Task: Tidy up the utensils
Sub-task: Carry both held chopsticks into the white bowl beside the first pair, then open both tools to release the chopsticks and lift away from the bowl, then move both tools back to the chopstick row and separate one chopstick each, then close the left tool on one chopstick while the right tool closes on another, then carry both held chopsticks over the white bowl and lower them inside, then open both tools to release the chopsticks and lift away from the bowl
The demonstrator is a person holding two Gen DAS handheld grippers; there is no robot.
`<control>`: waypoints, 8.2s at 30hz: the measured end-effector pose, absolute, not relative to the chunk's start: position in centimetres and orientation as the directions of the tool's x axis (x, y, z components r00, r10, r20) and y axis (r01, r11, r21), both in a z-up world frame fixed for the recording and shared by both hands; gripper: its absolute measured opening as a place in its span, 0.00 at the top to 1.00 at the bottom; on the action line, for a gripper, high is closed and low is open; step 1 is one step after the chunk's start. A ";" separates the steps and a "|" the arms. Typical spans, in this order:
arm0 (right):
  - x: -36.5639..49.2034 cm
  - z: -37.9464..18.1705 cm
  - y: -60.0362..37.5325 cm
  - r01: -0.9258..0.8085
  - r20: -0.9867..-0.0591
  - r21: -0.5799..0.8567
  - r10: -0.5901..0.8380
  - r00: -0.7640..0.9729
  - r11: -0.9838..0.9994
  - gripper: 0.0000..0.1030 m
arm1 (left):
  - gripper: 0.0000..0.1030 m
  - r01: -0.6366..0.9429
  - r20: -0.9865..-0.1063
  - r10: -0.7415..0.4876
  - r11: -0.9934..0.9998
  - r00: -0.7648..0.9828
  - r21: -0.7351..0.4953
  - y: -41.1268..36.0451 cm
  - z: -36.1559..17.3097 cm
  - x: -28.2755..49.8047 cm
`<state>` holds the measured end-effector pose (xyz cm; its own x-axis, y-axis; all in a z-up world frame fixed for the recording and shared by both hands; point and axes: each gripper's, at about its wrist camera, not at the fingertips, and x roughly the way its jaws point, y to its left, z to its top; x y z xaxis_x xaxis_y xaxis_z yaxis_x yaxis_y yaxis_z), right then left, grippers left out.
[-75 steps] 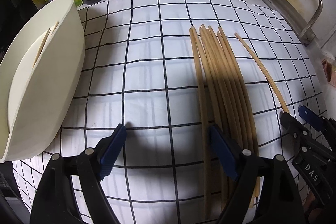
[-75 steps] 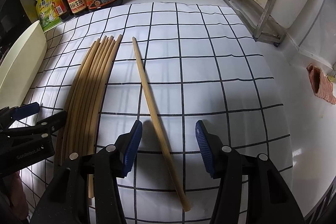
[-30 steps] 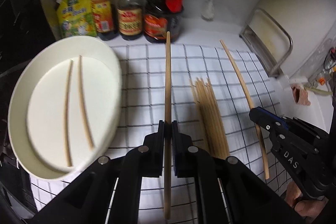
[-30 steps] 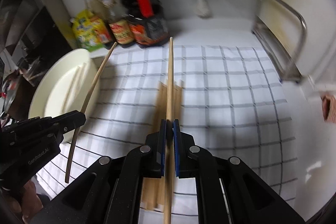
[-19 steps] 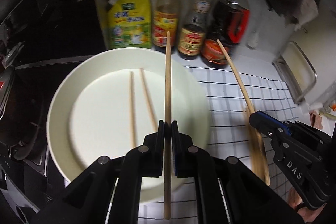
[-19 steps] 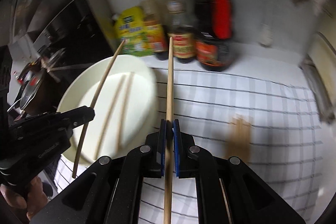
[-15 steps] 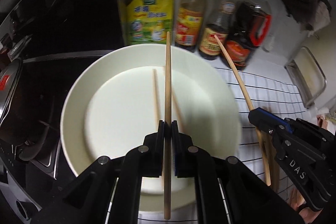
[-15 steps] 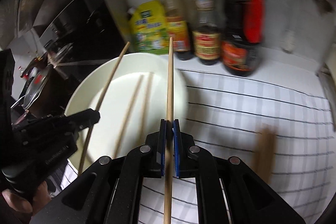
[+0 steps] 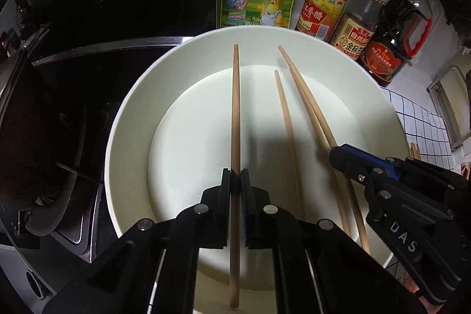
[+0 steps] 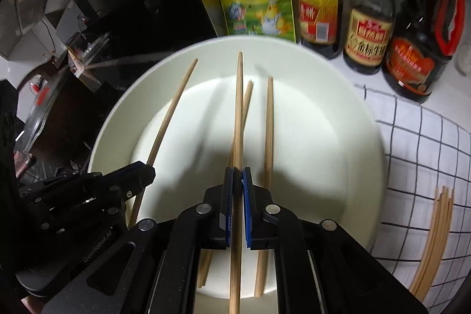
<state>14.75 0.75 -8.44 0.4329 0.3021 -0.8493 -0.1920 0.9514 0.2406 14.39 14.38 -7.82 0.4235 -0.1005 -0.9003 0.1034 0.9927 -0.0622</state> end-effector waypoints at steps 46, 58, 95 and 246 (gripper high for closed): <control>10.2 -6.2 -1.3 -0.106 -0.838 0.216 0.240 0.491 0.971 0.78 | 0.45 0.094 -0.880 -0.111 0.993 0.461 -0.076 15.1 -5.0 12.0; 7.2 -4.0 -3.4 -0.093 -0.819 0.206 0.223 0.529 0.974 0.76 | 0.41 0.118 -0.858 -0.120 0.991 0.500 -0.070 13.3 -2.8 9.5; -0.9 -5.8 -20.1 0.093 -0.851 0.131 0.064 0.522 0.987 0.65 | 0.33 0.259 -0.854 -0.224 0.960 0.470 -0.109 -0.8 -2.8 3.4; 11.6 -5.9 -1.9 -0.162 -0.839 0.188 0.244 0.486 0.969 0.87 | 0.48 0.051 -0.877 -0.058 0.998 0.478 -0.039 15.5 -5.5 13.1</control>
